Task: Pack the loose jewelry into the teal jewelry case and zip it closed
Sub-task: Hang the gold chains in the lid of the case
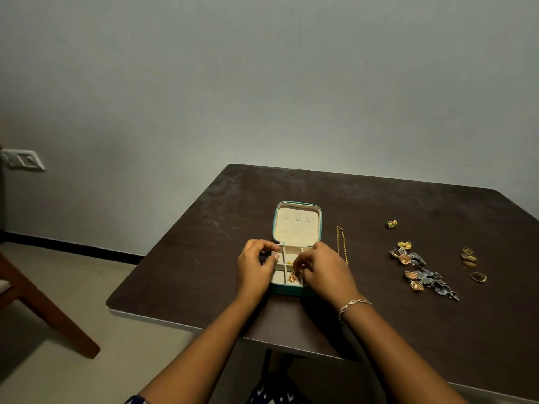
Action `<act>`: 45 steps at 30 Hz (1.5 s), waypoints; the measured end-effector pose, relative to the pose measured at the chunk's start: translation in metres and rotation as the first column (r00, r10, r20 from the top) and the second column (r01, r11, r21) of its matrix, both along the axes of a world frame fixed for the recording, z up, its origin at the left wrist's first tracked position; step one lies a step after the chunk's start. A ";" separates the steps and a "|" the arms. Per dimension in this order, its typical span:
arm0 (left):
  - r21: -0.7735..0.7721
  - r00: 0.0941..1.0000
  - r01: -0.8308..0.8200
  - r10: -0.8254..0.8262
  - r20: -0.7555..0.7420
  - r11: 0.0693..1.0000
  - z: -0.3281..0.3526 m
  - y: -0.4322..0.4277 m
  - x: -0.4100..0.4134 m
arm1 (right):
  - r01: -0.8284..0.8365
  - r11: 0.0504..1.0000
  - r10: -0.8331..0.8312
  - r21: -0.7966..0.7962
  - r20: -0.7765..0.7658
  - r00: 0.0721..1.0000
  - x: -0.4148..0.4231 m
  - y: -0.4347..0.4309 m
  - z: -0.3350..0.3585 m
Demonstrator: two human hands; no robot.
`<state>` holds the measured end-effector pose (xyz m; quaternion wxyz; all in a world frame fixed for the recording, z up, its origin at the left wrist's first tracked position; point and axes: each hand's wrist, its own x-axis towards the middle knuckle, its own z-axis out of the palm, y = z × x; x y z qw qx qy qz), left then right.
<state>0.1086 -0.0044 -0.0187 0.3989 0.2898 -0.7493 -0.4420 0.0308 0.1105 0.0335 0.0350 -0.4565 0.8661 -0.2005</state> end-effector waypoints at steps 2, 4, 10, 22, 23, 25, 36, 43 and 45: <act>0.000 1.000 0.001 -0.001 -0.002 1.000 0.000 0.000 0.000 | -0.014 0.999 0.015 0.029 -0.031 0.999 0.001 -0.001 -0.001; -0.006 1.000 -0.001 0.001 -0.009 1.000 -0.001 -0.001 0.001 | -0.026 0.999 0.027 0.036 -0.048 0.998 0.001 -0.002 -0.003; -0.006 1.000 0.000 0.000 -0.008 1.000 -0.003 0.000 0.000 | -0.080 0.994 0.089 0.081 -0.117 0.989 0.002 -0.007 -0.002; -0.006 1.000 -0.008 0.008 0.008 1.000 0.004 -0.001 0.000 | -0.101 0.989 0.113 0.110 -0.105 0.988 -0.003 -0.015 -0.001; -0.016 1.000 -0.016 0.016 0.014 1.000 0.007 -0.002 0.000 | -0.084 0.994 0.089 0.075 -0.064 0.994 -0.005 -0.014 0.001; -0.031 1.000 -0.004 0.004 0.019 1.000 0.016 -0.003 -0.001 | -0.050 0.999 0.051 -0.019 0.050 0.997 -0.011 -0.011 0.004; 0.112 0.930 0.367 -0.362 -0.058 0.924 0.072 0.006 0.008 | -0.019 0.924 0.195 -0.381 0.430 0.882 -0.025 -0.001 0.045; 0.188 0.921 0.389 -0.381 -0.079 0.902 0.081 0.011 0.006 | -0.047 0.892 0.275 -0.450 0.457 0.846 -0.024 -0.001 0.064; 0.197 0.923 0.384 -0.375 -0.083 0.902 0.083 0.012 0.005 | -0.043 0.886 0.285 -0.461 0.469 0.836 -0.023 0.000 0.068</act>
